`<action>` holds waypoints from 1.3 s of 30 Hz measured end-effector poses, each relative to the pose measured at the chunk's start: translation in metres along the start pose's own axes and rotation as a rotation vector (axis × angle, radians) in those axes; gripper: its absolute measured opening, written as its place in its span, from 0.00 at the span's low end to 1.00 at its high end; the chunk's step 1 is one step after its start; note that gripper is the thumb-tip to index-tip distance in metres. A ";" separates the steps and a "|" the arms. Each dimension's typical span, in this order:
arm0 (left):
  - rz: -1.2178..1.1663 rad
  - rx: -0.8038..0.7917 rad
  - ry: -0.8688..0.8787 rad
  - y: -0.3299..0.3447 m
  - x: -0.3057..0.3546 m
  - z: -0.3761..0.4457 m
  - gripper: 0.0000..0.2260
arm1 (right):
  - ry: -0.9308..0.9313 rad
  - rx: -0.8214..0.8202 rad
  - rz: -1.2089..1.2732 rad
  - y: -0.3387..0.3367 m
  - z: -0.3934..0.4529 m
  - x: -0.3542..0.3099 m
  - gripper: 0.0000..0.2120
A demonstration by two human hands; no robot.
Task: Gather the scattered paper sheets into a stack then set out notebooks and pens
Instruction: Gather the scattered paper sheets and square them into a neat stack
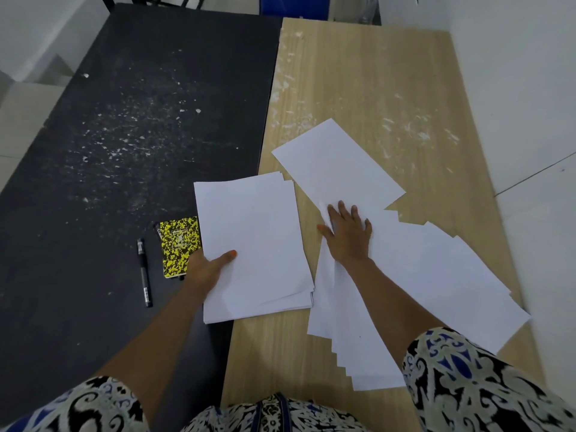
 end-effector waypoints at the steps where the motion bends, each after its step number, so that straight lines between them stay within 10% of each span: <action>1: 0.006 0.000 0.000 0.001 0.001 -0.001 0.16 | 0.005 0.015 0.001 -0.004 0.000 0.000 0.26; 13: 0.011 -0.001 0.031 0.000 -0.003 -0.008 0.20 | 0.120 0.216 0.686 -0.079 -0.027 -0.036 0.15; 19: -0.022 -0.028 0.050 0.008 -0.012 -0.030 0.21 | 0.021 -0.274 0.990 -0.072 -0.053 -0.088 0.21; 30: -0.017 -0.041 0.040 0.019 -0.023 -0.060 0.22 | -0.137 -0.320 -0.074 0.044 -0.176 -0.024 0.53; 39: -0.063 -0.082 0.052 0.025 -0.025 -0.088 0.23 | -0.242 -0.352 0.171 0.045 -0.203 -0.039 0.37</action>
Point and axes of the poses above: each hand's wrist, its own z-axis towards the middle knuckle, its own y-axis out of the palm, x = y × z, the point moved 7 cm from there along z, towards the middle knuckle, and after that the axes turned 11 degrees about y, right-handed, at the moved point
